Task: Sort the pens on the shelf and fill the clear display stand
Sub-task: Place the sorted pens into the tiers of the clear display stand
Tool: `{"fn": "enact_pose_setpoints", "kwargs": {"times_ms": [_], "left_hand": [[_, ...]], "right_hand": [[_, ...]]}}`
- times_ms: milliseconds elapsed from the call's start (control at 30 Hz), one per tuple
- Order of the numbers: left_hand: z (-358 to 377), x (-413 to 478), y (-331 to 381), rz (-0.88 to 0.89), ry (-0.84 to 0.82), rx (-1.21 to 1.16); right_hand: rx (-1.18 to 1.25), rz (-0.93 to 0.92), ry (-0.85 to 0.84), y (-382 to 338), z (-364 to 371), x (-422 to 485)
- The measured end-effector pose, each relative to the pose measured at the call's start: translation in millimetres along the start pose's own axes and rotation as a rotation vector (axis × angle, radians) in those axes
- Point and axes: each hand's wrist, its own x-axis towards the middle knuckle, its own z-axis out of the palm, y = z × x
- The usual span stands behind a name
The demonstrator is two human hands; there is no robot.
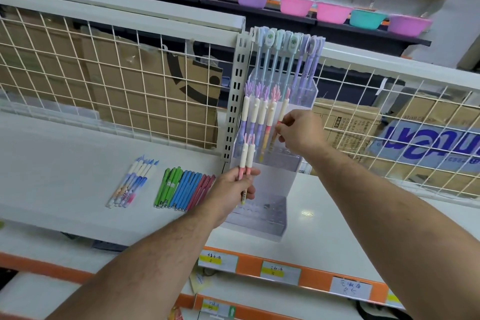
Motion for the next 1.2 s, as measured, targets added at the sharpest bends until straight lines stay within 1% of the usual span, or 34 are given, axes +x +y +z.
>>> {"fn": "enact_pose_setpoints", "kwargs": {"times_ms": [133, 200, 233, 367, 400, 600, 667, 867, 1033, 1100, 1200], "left_hand": [[-1, -1, 1, -0.008, -0.015, -0.031], [0, -2, 3, -0.008, -0.022, -0.047], [0, -3, 4, -0.006, -0.023, -0.058], [1, -4, 4, -0.005, -0.022, -0.056], [2, -3, 3, -0.004, -0.019, -0.055], [2, -2, 1, -0.005, -0.036, -0.026], [2, -2, 2, -0.014, -0.043, -0.05], [3, -1, 2, -0.009, -0.025, -0.089], [1, -2, 2, -0.007, -0.034, -0.084], [1, -2, 2, -0.014, -0.034, -0.076], [1, -2, 2, -0.018, -0.034, -0.062]], "right_hand": [[0.036, 0.011, 0.093, 5, -3, -17], [0.053, -0.011, 0.106, 7, 1, -36], [0.054, -0.026, 0.077, 9, 4, -46], [0.065, -0.062, -0.147, 17, 25, -77], [0.076, -0.067, -0.175, 19, 30, -79], [0.072, -0.092, -0.171, 20, 40, -80], [0.096, -0.09, -0.142, 18, 34, -77], [0.293, -0.058, 0.049, -1, -8, -52], [0.345, -0.06, 0.185, -15, -30, -35], [0.337, -0.055, 0.206, -17, -30, -31], [0.302, -0.052, 0.193, -16, -26, -27]]}}
